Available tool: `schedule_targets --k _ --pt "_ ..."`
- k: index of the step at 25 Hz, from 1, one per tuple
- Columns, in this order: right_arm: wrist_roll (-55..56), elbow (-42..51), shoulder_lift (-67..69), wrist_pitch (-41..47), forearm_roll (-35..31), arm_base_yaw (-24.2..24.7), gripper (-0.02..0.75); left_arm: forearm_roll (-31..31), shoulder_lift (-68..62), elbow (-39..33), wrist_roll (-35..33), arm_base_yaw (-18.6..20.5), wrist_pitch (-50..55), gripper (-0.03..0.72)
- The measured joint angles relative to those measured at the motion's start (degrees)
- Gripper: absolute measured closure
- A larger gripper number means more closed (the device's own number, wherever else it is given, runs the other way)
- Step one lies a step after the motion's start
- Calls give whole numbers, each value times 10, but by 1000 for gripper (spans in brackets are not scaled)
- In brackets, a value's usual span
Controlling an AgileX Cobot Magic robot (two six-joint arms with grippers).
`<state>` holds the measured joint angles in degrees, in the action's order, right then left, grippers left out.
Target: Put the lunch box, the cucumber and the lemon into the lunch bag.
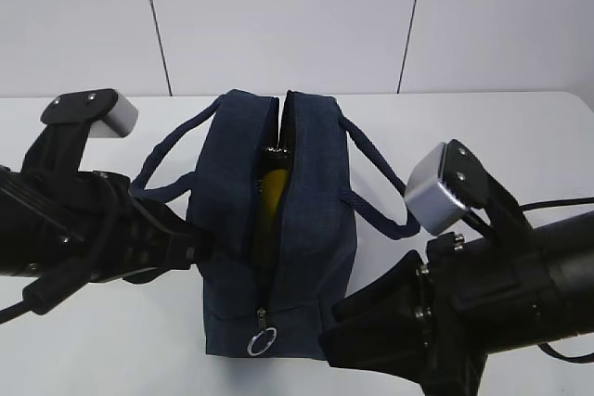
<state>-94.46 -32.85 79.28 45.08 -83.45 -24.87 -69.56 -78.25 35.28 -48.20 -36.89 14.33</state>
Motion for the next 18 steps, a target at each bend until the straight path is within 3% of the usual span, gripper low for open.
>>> schedule_targets --k 7,13,18 --pt "-29 0 0 -1 -10 0 496 0 0 0 -1 0 0 679" --pt "-174 0 5 -5 -11 0 496 -8 0 0 -1 0 4 680" --pt "-228 0 46 -5 -20 0 496 -23 0 0 -1 0 4 680"
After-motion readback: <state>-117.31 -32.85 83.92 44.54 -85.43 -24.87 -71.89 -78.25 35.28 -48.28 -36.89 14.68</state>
